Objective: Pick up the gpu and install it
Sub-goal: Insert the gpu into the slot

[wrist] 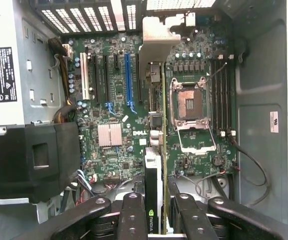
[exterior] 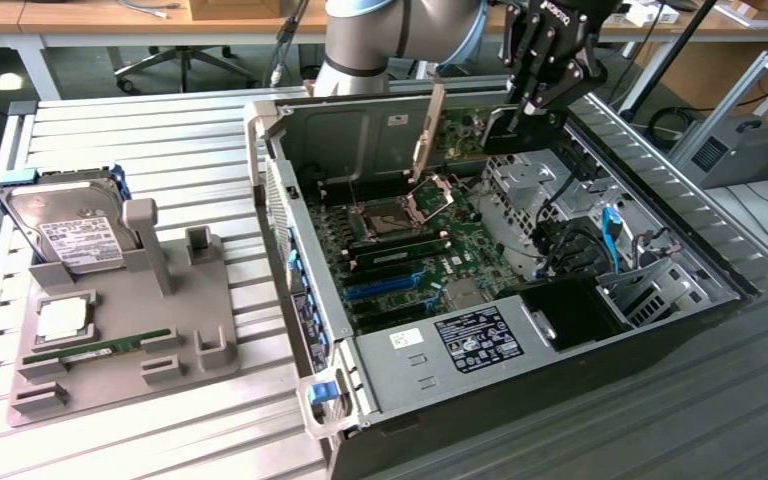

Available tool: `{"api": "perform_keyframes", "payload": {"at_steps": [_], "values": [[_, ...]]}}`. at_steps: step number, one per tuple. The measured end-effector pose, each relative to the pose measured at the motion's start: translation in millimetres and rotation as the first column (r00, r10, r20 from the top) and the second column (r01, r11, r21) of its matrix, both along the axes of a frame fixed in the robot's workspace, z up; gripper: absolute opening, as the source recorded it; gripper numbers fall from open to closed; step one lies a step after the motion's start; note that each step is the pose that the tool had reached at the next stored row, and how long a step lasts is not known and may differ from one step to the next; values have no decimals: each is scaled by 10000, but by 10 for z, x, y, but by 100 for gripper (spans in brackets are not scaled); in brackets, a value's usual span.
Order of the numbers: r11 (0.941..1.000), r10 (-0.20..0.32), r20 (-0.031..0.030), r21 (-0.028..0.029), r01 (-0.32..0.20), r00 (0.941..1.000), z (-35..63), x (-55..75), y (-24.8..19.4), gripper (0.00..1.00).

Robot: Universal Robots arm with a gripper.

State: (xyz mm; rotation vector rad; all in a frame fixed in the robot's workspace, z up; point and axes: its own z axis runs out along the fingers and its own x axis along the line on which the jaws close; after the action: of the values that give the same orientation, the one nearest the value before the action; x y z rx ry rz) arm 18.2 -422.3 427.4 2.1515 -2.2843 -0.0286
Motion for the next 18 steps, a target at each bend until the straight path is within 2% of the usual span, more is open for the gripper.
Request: {"api": "perform_keyframes", "payload": {"at_steps": [4,6,7,16,17,18], "values": [[10000,-40,5,50,40,10000,0,-48,0,27],[9999,-59,20,136,58,10000,0,-86,0,27],[9999,-65,26,161,64,10000,0,-99,0,27],[9998,-74,28,167,73,10000,0,-106,0,27],[9998,-75,14,167,74,10000,0,-106,0,27],[9998,-74,-39,166,74,10000,0,-104,0,27]]}}
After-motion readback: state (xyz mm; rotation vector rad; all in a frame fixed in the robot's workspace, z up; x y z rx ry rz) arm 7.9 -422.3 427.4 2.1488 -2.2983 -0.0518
